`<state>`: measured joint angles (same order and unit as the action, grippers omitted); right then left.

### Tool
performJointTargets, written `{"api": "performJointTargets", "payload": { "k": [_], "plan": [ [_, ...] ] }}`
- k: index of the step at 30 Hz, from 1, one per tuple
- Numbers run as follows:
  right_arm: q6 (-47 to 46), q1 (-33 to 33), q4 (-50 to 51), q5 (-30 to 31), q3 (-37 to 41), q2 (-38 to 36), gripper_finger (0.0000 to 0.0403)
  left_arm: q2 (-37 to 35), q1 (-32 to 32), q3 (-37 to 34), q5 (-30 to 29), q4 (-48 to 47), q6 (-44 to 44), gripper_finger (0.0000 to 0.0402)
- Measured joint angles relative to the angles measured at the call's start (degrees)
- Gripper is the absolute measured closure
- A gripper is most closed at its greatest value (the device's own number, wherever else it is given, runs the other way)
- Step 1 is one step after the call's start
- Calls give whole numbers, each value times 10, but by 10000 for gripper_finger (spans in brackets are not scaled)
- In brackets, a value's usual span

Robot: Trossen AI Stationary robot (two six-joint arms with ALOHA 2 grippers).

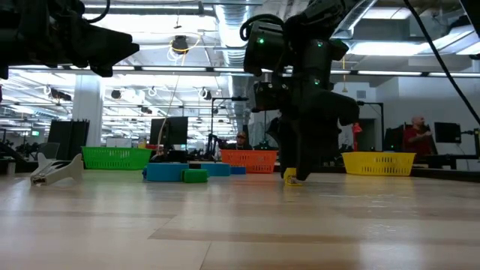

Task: Pick and place Stapler, Stapler remover, tape
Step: Put the yellow stapler into the orange bin

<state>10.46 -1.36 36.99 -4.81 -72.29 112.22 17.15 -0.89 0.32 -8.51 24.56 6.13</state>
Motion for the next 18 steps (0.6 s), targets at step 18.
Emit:
{"api": "performJointTargets", "payload": {
  "k": [18],
  "plan": [
    [5, 0, 3, 1, -1, -1, 221, 0, 0, 0, 0, 0, 0, 234]
  ]
}}
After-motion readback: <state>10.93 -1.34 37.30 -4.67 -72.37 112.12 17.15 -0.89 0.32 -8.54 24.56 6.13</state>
